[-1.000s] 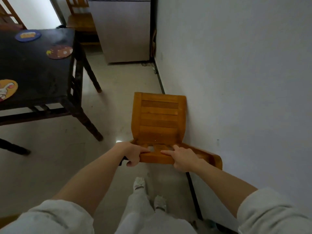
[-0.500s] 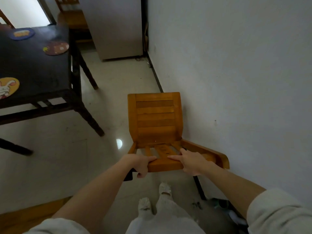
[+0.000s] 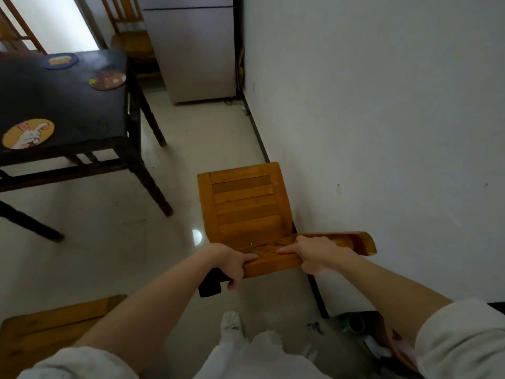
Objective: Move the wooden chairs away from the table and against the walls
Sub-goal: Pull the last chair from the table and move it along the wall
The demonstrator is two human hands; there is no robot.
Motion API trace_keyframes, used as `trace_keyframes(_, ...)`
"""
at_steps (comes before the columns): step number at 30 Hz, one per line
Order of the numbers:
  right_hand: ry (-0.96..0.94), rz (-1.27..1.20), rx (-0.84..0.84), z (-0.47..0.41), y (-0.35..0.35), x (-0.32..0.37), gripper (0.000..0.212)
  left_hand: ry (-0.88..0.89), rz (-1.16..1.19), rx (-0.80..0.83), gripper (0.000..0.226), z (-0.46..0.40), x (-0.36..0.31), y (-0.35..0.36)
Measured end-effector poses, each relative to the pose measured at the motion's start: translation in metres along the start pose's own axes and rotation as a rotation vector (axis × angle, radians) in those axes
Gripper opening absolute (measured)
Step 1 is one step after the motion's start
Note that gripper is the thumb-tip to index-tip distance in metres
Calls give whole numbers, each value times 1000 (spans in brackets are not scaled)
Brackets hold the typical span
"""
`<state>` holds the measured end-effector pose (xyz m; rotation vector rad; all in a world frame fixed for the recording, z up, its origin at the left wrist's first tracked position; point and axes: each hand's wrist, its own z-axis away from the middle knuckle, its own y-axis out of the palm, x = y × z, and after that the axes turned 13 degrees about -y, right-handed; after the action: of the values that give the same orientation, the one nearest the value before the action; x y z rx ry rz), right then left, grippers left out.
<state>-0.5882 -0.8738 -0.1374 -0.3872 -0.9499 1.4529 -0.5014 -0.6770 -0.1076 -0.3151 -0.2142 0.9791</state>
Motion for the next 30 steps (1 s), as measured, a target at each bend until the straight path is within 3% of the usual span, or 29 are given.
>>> trace_keyframes(13,-185,-56,109,67,12,36,59,-76,120,48,99,43,-30,64)
trace_keyframes(24,-122,-138,164,91,10,61,71,-72,171,69,100,64,-30,85)
trace_keyframes(30,-129,-189,211,99,11,73,61,-51,197,117,99,74,-28,95)
